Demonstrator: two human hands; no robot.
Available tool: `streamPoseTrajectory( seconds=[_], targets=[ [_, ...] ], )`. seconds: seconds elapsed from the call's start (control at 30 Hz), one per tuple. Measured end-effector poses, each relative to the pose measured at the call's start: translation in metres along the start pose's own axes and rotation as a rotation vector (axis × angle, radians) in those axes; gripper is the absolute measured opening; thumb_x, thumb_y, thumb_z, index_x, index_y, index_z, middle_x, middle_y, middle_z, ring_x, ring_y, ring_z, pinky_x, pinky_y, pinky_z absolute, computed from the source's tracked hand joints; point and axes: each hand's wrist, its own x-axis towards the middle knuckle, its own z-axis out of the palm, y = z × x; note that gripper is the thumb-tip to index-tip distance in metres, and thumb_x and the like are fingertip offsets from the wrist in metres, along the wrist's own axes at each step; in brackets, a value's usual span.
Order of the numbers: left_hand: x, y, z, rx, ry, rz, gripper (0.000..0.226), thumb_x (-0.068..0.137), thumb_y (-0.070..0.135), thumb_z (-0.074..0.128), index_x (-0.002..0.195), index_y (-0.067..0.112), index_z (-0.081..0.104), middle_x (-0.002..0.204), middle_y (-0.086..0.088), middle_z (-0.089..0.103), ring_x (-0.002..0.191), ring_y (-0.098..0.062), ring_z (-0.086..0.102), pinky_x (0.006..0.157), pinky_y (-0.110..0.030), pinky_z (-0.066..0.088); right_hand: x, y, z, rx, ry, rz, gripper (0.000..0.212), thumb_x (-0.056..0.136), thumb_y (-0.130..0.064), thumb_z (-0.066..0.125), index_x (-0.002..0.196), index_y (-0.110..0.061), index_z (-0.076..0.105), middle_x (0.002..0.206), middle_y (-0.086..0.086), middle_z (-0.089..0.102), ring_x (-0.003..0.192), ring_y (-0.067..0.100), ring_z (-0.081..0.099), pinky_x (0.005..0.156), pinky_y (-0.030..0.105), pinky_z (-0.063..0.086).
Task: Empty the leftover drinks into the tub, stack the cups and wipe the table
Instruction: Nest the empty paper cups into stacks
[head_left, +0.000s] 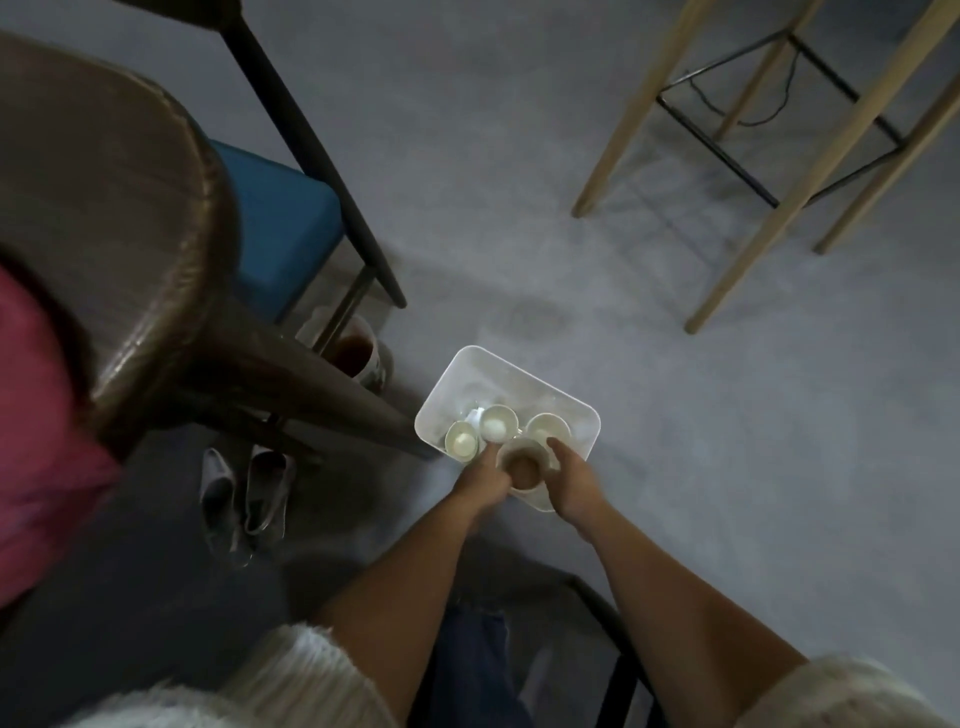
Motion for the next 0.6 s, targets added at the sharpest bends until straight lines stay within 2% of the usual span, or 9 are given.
streamPoseTrajectory(
  seconds=[0.1, 0.17, 0.27, 0.33, 0.47, 0.6],
  targets=[
    [0.0, 0.002, -0.001, 0.039, 0.058, -0.007, 0.043, 0.097, 0.01, 0.04, 0.14, 0.016, 0.042, 0.137, -0.01, 0.05, 0.125, -0.029, 0.047, 0.107, -0.045, 0.038, 0.0, 0.003, -0.004, -0.025, 0.014, 0.045, 0.045, 0.102, -0.011, 0.041, 0.147, -0.013, 0.038, 0.148, 0.017, 0.042, 0.133, 0.032, 0.042, 0.107, 0.032, 0.034],
    [-0.004, 0.006, -0.005, 0.045, 0.098, -0.026, 0.043, 0.099, 0.014, 0.039, 0.142, 0.012, 0.04, 0.141, -0.01, 0.048, 0.128, -0.029, 0.045, 0.109, -0.044, 0.036, -0.006, -0.001, -0.009, -0.062, 0.002, 0.045, 0.046, 0.1, -0.009, 0.042, 0.146, -0.013, 0.04, 0.148, 0.017, 0.042, 0.134, 0.033, 0.041, 0.11, 0.036, 0.034],
    [-0.022, 0.022, -0.015, 0.117, 0.11, -0.039, 0.041, 0.097, 0.013, 0.044, 0.136, 0.005, 0.045, 0.135, -0.016, 0.051, 0.123, -0.035, 0.049, 0.103, -0.042, 0.041, -0.028, -0.013, -0.024, -0.098, -0.02, 0.033, 0.044, 0.099, -0.008, 0.042, 0.143, -0.01, 0.044, 0.147, 0.016, 0.045, 0.134, 0.033, 0.043, 0.109, 0.036, 0.034],
    [-0.042, 0.039, -0.022, 0.121, 0.113, -0.048, 0.039, 0.095, 0.01, 0.044, 0.133, 0.003, 0.048, 0.135, -0.02, 0.05, 0.123, -0.038, 0.048, 0.102, -0.043, 0.041, -0.051, -0.026, -0.035, -0.128, -0.022, 0.007, 0.043, 0.099, -0.009, 0.044, 0.141, -0.01, 0.048, 0.145, 0.015, 0.047, 0.132, 0.031, 0.044, 0.107, 0.033, 0.036],
    [-0.09, 0.08, -0.034, 0.127, 0.116, -0.005, 0.041, 0.093, 0.004, 0.045, 0.133, 0.005, 0.051, 0.134, -0.018, 0.053, 0.122, -0.033, 0.051, 0.099, -0.037, 0.042, -0.105, -0.062, -0.062, -0.143, -0.001, -0.052, 0.042, 0.096, -0.007, 0.045, 0.136, -0.012, 0.055, 0.137, 0.013, 0.055, 0.125, 0.028, 0.05, 0.095, 0.026, 0.039],
    [-0.166, 0.124, -0.054, 0.143, 0.121, 0.068, 0.047, 0.094, 0.006, 0.041, 0.14, 0.013, 0.048, 0.138, -0.01, 0.051, 0.126, -0.03, 0.049, 0.105, -0.036, 0.04, -0.177, -0.112, -0.087, -0.115, 0.042, -0.19, 0.037, 0.095, -0.009, 0.049, 0.13, -0.011, 0.059, 0.121, 0.014, 0.064, 0.107, 0.025, 0.058, 0.085, 0.024, 0.04]
  ],
)
